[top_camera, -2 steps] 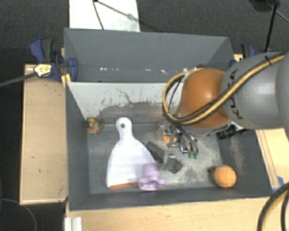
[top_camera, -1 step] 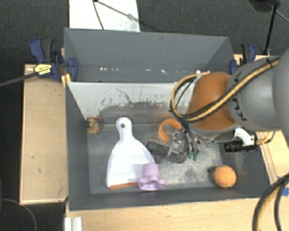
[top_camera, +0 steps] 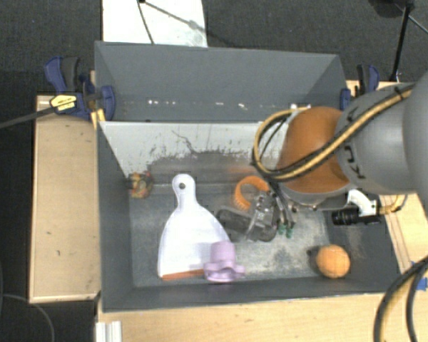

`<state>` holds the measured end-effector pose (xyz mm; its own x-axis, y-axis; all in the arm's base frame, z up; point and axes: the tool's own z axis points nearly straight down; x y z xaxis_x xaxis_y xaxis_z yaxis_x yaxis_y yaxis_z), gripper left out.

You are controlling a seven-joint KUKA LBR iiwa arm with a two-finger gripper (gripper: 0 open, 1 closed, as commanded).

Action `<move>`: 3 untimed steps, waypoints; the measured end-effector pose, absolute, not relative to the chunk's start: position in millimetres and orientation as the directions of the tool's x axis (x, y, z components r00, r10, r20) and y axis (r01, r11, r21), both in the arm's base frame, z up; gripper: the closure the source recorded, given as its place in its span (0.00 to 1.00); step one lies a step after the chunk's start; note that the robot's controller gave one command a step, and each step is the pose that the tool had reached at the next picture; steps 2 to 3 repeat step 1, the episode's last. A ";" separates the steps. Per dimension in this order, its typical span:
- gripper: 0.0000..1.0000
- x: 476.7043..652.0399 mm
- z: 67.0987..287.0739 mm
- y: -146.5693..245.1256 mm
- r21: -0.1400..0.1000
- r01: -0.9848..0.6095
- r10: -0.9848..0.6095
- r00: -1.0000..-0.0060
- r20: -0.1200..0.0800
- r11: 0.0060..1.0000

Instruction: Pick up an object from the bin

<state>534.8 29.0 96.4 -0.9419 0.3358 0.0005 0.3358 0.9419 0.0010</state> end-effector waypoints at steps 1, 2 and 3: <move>1.00 539.5 261.0 14.2 0.002 0.359 0.359 -0.934 -0.006 0.934; 1.00 539.5 261.0 14.2 0.002 0.359 0.359 -0.934 -0.006 0.934; 1.00 539.5 261.0 14.2 0.002 0.359 0.359 -0.934 -0.006 0.934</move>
Offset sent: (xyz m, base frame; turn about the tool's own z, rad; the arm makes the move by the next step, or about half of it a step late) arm 0.0000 0.0000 0.0000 0.0000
